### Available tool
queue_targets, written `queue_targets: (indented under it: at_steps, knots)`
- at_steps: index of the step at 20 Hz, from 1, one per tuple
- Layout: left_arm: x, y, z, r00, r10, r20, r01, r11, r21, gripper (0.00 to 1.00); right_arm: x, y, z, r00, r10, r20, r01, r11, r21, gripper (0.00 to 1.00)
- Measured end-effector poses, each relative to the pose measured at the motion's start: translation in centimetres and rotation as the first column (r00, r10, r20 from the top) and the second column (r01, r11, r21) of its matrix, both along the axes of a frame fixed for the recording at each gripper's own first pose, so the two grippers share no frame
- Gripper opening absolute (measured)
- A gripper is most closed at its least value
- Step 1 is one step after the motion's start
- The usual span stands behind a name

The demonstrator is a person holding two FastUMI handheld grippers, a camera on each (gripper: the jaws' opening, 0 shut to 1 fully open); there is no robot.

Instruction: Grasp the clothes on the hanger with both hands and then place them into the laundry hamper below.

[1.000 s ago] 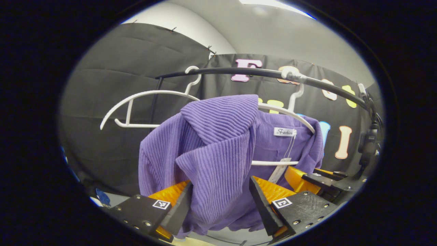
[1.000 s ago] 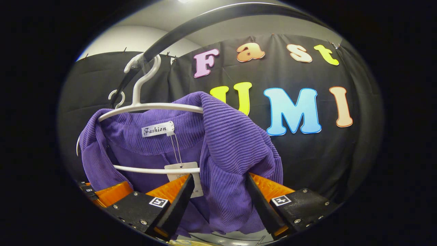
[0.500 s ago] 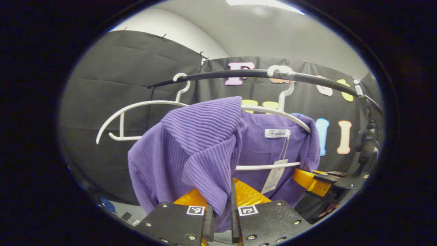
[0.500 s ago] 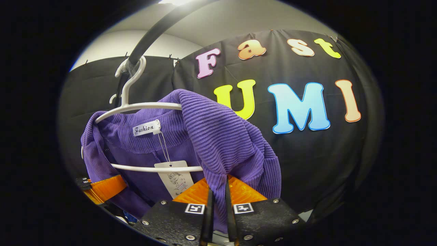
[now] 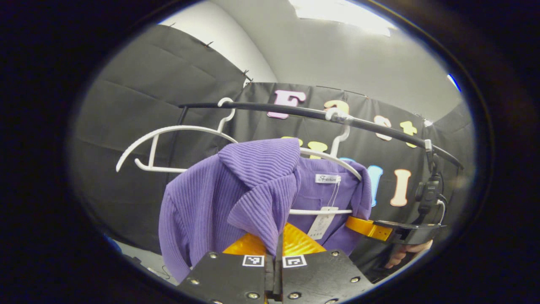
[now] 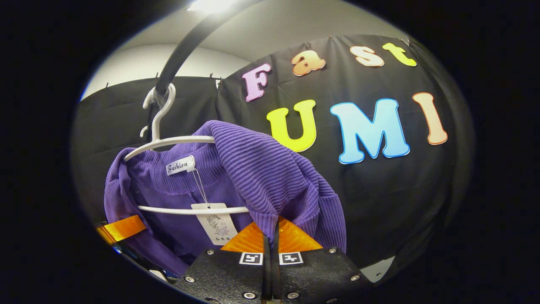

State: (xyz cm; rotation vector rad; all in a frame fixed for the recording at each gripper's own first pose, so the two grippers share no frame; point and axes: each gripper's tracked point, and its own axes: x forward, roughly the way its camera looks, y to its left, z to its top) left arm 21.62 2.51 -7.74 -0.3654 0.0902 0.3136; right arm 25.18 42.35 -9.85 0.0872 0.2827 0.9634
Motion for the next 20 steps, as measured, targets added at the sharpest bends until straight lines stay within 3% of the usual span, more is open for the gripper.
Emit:
queue_targets:
  at_steps: [1,2,3,6,12,20]
  knots:
    - [-0.2,0.0,0.2,1.0,-0.005,0.007,0.005,1.0,0.001,0.01,0.2,-0.4,0.2,1.0,-0.017,0.015,0.017,1.0,-0.002,0.0]
    - [-0.8,0.5,0.4,1.0,0.009,0.005,-0.009,1.0,-0.002,0.06,0.1,-0.6,0.2,1.0,-0.02,0.018,0.02,1.0,-0.011,0.0]
    - [-1.4,0.9,1.0,1.0,0.022,0.02,-0.021,1.0,-0.008,0.01,0.2,-0.9,0.4,0.999,-0.019,0.031,0.019,1.0,-0.019,0.0]
    - [-3.6,1.9,4.0,0.996,0.038,0.086,-0.037,0.999,-0.009,0.01,0.8,-2.6,1.0,0.995,-0.043,0.087,0.047,0.998,-0.041,0.0]
    - [-5.7,4.3,6.8,0.992,0.067,0.111,-0.07,0.997,0.024,0.01,2.4,-3.9,1.6,0.988,-0.106,0.112,0.105,0.994,0.014,0.0]
    - [-7.5,8.9,8.5,0.98,0.16,0.121,-0.17,0.982,0.085,0.01,4.3,-5.3,3.3,0.965,-0.176,0.195,0.165,0.984,0.071,0.0]
